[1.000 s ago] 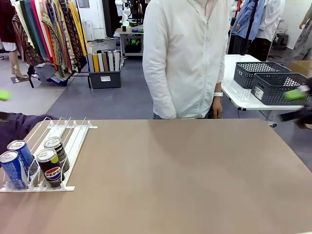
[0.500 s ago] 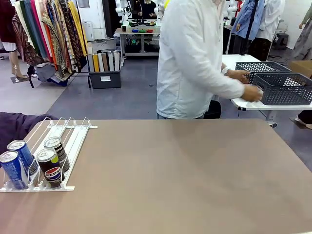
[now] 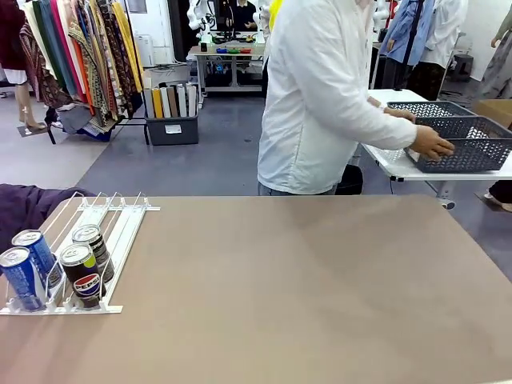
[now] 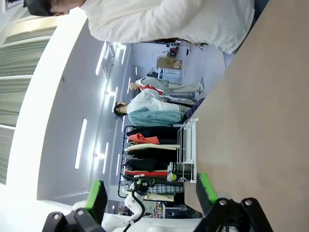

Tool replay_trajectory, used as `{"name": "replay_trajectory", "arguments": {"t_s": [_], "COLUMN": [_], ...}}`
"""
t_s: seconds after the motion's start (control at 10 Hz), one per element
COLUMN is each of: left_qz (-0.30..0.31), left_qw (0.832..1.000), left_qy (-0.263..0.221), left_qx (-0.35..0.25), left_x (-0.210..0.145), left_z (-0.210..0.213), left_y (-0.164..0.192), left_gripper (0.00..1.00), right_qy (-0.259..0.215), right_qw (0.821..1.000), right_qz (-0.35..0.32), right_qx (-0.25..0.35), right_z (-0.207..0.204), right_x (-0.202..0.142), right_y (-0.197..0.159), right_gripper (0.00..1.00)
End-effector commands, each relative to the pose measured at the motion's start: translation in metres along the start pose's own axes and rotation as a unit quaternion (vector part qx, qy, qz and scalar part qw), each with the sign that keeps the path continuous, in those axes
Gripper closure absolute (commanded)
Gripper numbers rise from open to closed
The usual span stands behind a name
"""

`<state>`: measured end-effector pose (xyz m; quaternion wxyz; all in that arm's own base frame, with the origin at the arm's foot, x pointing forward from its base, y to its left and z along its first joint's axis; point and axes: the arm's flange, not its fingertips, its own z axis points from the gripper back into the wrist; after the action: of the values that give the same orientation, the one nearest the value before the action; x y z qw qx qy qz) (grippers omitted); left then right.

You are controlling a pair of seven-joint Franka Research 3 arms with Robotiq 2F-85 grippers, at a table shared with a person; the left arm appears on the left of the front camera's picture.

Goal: Retrieve and store the cans from the dispenser.
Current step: Pick up one can from the Automatic Can Dispenser and place it in the middle of the table.

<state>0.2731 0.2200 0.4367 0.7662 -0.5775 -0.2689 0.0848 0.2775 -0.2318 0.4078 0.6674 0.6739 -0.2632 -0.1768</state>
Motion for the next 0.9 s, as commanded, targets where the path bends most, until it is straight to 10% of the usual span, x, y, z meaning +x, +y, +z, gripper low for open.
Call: {"name": "replay_trajectory", "arguments": {"t_s": [0.0,0.2,0.5,0.8], "left_qz": [-0.001,0.000,-0.127,-0.265], "left_qw": [1.000,1.000,0.971,0.847], "left_qy": [-0.005,0.000,0.130,0.275], "left_qx": [-0.009,0.000,0.156,0.368], "left_x": [0.000,0.000,-0.008,-0.030], "left_z": [0.004,0.001,-0.048,-0.143], "left_y": [-0.002,0.000,-0.082,-0.148], "left_gripper": [0.00,0.00,0.00,0.00], "right_qy": [0.008,0.008,0.008,0.008], "right_qw": [1.000,1.000,1.000,1.000], "right_qz": [-0.003,-0.003,-0.003,-0.003], "right_qx": [-0.001,-0.001,-0.001,-0.001], "right_z": [0.002,0.002,0.002,0.002], "right_x": [-0.002,-0.002,-0.002,-0.002], "right_y": [0.006,0.006,0.006,0.006], "right_gripper": [0.00,0.00,0.00,0.00]}}
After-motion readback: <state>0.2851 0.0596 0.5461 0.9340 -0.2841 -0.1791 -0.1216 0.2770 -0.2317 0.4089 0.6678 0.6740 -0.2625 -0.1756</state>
